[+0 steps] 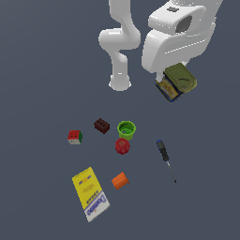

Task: Pick up a designated object from a clutter of objects.

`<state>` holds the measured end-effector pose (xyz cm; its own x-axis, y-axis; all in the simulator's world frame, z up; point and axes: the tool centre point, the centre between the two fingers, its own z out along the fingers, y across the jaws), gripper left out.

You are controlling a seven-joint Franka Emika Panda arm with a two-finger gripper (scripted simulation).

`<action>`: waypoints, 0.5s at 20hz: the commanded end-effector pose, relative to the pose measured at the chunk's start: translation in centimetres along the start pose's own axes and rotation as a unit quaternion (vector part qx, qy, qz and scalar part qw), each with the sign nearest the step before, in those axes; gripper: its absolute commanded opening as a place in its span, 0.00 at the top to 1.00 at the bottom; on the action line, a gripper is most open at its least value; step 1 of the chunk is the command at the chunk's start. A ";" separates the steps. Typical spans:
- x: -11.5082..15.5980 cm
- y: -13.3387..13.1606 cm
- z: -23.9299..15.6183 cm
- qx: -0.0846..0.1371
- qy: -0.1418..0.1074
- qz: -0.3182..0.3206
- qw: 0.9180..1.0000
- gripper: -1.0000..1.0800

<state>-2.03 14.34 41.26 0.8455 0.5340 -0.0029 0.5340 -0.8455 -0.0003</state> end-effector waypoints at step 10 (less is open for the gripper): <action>0.3 0.2 -1.1 0.000 0.000 0.000 1.000 1.00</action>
<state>-1.82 14.43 41.86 0.8453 0.5342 -0.0080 0.5342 -0.8453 -0.0029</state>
